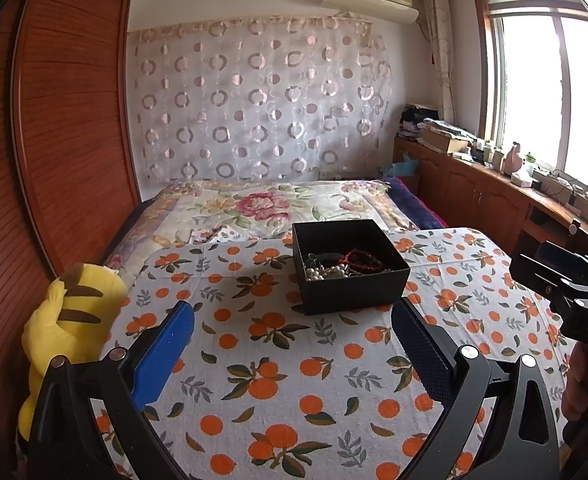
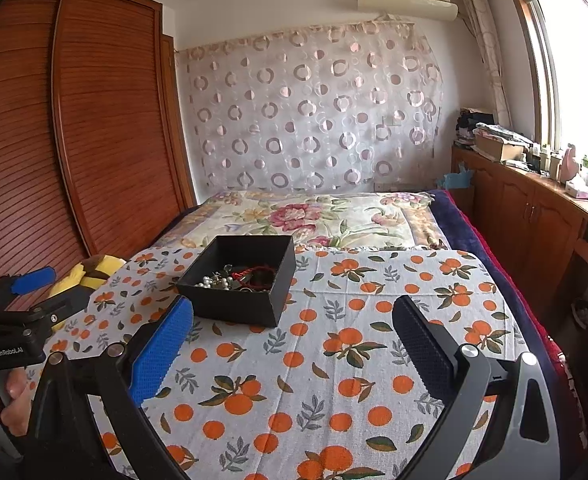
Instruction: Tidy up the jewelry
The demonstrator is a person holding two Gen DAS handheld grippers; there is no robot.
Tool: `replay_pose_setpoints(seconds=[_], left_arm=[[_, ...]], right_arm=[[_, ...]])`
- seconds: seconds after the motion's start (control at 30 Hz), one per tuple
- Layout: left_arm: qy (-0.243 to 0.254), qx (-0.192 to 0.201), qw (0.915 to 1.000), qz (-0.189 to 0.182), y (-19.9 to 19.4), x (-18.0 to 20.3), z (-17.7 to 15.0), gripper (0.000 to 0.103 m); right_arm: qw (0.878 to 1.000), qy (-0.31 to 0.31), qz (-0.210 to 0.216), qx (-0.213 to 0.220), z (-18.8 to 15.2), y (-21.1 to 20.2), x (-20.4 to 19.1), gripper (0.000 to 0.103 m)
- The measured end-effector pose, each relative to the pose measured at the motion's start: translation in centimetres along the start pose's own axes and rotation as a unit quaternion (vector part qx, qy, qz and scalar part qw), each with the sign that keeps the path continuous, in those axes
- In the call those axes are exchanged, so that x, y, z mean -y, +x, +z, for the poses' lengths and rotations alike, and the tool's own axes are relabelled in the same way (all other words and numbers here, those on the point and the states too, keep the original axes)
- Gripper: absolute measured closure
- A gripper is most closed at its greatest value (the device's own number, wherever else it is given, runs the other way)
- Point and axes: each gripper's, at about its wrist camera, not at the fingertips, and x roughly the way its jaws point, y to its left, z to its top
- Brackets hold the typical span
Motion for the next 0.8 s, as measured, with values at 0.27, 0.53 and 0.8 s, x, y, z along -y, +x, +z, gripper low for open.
replay_pose_setpoints(seconds=[0.27,0.53,0.8], left_arm=[[0.001,0.001,1.0000,0.001,-0.04,0.04,-0.01,0.008],[-0.001,0.001,1.0000,0.000,-0.07,-0.01,0.00,0.008],[0.000,0.001,1.0000,0.000,-0.16,0.00,0.01,0.008]], right_arm=[[1.000,0.000,0.000,0.001,-0.09,-0.12,0.10,0.002],[1.000,-0.001,0.000,0.002,-0.02,-0.15,0.04,0.002],[1.000,0.000,0.001,0.003,0.02,-0.13,0.00,0.002]])
